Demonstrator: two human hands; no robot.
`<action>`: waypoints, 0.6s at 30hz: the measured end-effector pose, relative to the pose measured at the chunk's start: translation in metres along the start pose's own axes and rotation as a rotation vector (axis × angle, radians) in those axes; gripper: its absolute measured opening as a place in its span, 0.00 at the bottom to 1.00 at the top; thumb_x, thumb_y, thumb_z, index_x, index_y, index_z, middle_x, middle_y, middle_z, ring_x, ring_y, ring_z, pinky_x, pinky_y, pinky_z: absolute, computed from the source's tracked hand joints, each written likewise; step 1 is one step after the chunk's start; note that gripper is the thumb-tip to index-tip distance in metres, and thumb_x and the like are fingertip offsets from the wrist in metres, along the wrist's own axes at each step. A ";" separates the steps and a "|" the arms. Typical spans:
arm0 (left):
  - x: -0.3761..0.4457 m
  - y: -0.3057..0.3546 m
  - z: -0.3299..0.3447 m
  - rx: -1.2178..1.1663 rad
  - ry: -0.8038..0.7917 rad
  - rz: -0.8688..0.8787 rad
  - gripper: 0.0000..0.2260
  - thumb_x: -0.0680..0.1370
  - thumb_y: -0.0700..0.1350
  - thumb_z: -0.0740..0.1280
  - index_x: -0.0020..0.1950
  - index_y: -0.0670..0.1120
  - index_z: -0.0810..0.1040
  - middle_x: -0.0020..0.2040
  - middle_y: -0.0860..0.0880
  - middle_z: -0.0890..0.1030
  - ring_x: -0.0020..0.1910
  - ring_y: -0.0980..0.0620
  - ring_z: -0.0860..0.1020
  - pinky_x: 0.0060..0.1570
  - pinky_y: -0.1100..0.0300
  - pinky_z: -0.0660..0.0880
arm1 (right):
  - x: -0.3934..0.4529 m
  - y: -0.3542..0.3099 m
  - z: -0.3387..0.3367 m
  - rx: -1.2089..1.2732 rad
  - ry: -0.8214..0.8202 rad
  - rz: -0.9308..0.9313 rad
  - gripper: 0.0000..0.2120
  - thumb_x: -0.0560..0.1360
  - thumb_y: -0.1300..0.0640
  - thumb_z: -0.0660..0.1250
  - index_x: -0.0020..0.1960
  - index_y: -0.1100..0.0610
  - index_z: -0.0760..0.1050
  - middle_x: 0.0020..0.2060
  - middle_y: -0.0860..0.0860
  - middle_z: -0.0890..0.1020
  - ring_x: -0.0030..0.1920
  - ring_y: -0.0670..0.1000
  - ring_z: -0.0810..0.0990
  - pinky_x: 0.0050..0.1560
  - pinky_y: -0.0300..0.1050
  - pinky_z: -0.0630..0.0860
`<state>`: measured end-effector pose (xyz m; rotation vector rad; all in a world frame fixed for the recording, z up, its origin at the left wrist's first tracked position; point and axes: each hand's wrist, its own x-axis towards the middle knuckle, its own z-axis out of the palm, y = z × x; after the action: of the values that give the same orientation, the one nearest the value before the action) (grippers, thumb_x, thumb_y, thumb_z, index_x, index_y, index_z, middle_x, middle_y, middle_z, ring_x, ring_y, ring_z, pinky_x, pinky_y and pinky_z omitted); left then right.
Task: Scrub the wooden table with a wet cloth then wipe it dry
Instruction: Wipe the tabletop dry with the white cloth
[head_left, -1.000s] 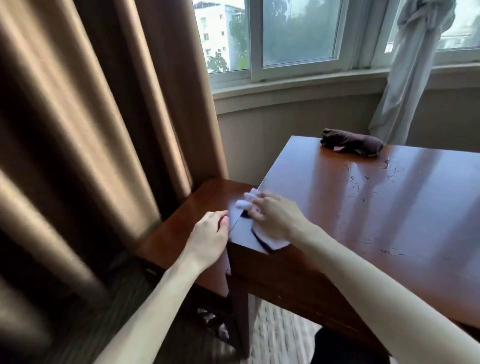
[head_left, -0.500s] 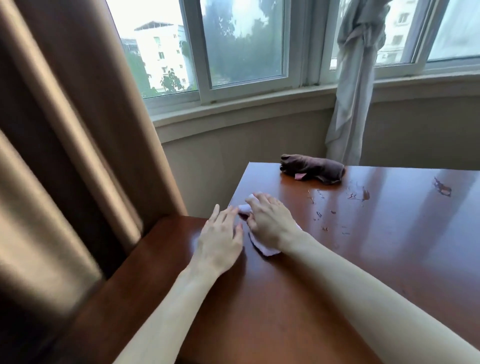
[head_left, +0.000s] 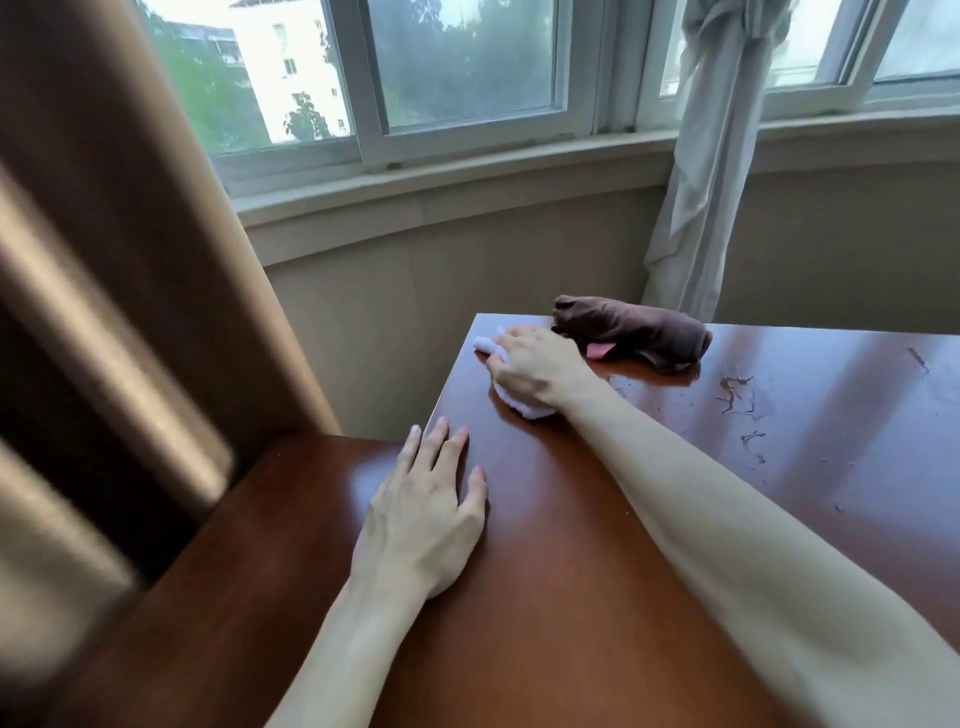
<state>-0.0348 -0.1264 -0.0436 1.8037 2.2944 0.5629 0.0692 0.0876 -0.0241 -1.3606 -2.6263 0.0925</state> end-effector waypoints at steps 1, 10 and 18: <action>0.000 0.000 -0.001 0.000 -0.002 -0.006 0.25 0.83 0.60 0.51 0.81 0.60 0.56 0.81 0.64 0.50 0.80 0.62 0.44 0.76 0.55 0.57 | -0.011 -0.002 -0.001 -0.021 0.005 -0.032 0.19 0.80 0.50 0.50 0.67 0.44 0.70 0.60 0.53 0.77 0.65 0.56 0.73 0.57 0.53 0.73; -0.002 0.001 0.001 0.055 0.008 -0.078 0.25 0.83 0.59 0.51 0.80 0.58 0.59 0.82 0.55 0.54 0.81 0.49 0.51 0.75 0.48 0.59 | -0.154 -0.042 -0.016 0.126 -0.061 -0.082 0.25 0.81 0.47 0.50 0.77 0.42 0.65 0.79 0.46 0.65 0.81 0.48 0.53 0.79 0.52 0.56; -0.011 0.003 -0.001 -0.004 0.042 -0.110 0.23 0.84 0.55 0.53 0.78 0.49 0.62 0.81 0.46 0.57 0.80 0.46 0.56 0.71 0.45 0.62 | -0.230 -0.066 -0.017 0.132 -0.032 -0.129 0.27 0.81 0.45 0.49 0.77 0.49 0.67 0.77 0.46 0.68 0.78 0.49 0.60 0.78 0.51 0.58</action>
<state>-0.0298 -0.1369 -0.0432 1.6670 2.3999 0.5921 0.1491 -0.1385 -0.0287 -1.1549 -2.6730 0.2668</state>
